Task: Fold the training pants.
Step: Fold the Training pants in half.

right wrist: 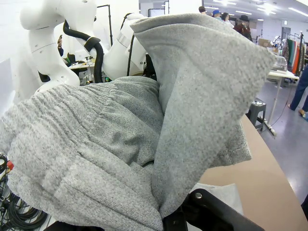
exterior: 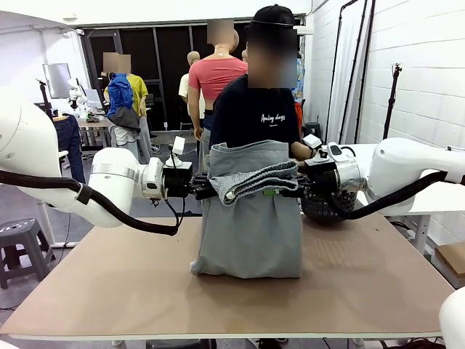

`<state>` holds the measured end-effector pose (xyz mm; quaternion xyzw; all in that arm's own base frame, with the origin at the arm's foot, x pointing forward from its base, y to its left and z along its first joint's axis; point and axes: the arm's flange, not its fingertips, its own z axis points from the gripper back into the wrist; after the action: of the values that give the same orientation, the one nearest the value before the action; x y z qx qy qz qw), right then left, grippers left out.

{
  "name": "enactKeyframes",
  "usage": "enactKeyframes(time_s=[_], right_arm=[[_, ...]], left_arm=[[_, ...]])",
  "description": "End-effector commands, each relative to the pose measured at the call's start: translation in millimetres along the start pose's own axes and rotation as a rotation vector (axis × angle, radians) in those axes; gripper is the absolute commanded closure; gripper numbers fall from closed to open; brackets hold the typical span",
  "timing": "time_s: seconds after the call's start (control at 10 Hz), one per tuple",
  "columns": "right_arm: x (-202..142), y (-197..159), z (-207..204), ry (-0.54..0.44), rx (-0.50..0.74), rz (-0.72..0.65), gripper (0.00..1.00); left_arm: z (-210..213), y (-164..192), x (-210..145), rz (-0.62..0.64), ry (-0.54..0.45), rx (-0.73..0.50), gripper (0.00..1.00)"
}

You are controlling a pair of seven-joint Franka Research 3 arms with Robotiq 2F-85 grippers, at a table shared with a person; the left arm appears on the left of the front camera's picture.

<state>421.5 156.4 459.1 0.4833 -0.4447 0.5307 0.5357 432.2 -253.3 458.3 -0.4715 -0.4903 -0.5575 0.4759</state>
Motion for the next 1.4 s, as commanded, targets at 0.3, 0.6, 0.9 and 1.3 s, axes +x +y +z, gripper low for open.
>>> enactKeyframes(time_s=[0.3, 0.6, 0.9, 1.3], right_arm=[[10, -14, 1, -0.011, -0.001, 0.012, 1.0], [33, -35, 4, -0.004, -0.006, 0.041, 1.0], [64, -64, 3, 0.03, -0.048, 0.074, 1.0], [112, -115, -3, 0.065, -0.136, 0.169, 1.0]], left_arm=[[-2, 10, 3, -0.01, -0.006, 0.014, 1.0], [-3, 33, 16, -0.037, 0.008, 0.086, 1.0], [-7, 63, 42, -0.109, 0.033, 0.151, 1.0], [-1, 112, 87, -0.236, 0.051, 0.345, 1.0]])
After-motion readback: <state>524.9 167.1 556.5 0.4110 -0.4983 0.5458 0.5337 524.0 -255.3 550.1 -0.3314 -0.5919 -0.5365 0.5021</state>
